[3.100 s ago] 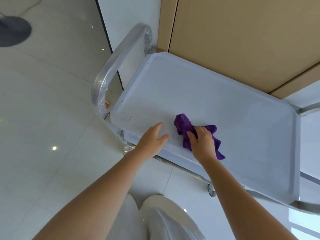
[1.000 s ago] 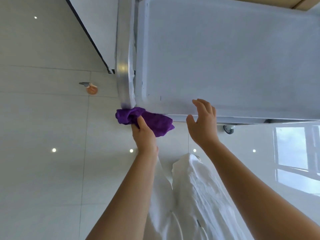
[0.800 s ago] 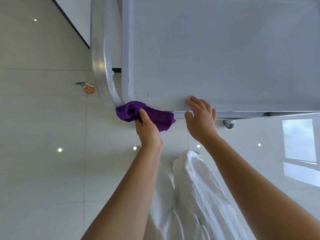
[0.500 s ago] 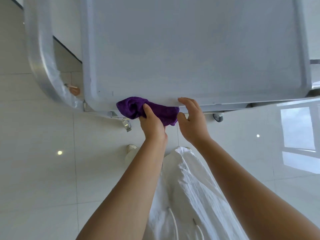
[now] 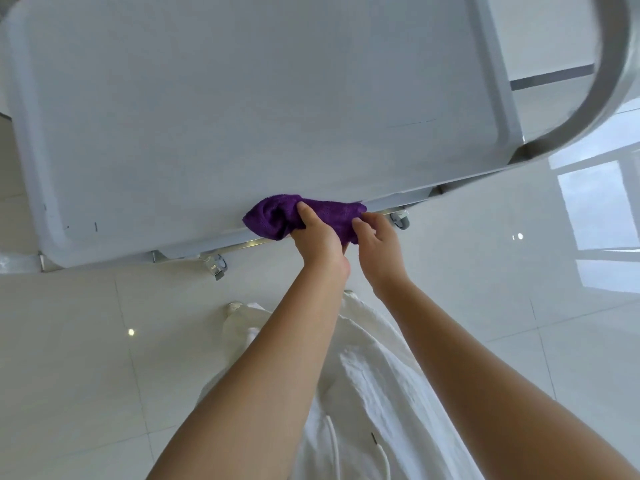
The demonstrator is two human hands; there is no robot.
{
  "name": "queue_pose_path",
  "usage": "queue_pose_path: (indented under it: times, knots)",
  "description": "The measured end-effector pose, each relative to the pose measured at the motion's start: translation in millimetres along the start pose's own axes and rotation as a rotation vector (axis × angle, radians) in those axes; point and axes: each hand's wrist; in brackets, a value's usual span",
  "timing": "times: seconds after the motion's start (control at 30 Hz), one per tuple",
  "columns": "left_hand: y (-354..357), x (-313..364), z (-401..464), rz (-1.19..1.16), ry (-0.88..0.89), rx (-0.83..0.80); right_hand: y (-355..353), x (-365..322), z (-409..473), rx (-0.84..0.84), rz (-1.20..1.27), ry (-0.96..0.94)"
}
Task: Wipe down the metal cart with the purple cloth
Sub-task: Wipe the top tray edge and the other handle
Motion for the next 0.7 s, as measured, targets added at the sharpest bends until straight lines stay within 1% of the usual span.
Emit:
queue_pose_path:
  times: [0.2,0.27,0.37,0.5,0.6,0.7]
  knots:
    - [43,-29,-10,0.032,-0.01,0.006,-42,0,22,0.0,0.09,0.024]
    - [54,-38,-12,0.062,-0.024,-0.007,-52,3,29,0.037,0.128,0.083]
    - [67,-49,-12,0.109,-0.057,-0.031,-63,4,37,0.103,0.285,0.145]
    - [84,-62,-14,0.255,-0.085,-0.039,-72,3,47,0.156,0.369,0.213]
    - [97,-66,-21,0.31,-0.159,-0.062,-86,-4,51,0.215,0.416,0.243]
    - [112,-68,-29,0.342,-0.258,-0.126,-105,-8,59,0.251,0.427,0.251]
Point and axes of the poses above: each hand's wrist, its own z-axis towards the middle knuckle, its own y-axis out of the palm, x = y × z, and after that the axes turned 3 degrees about -y, right-handed
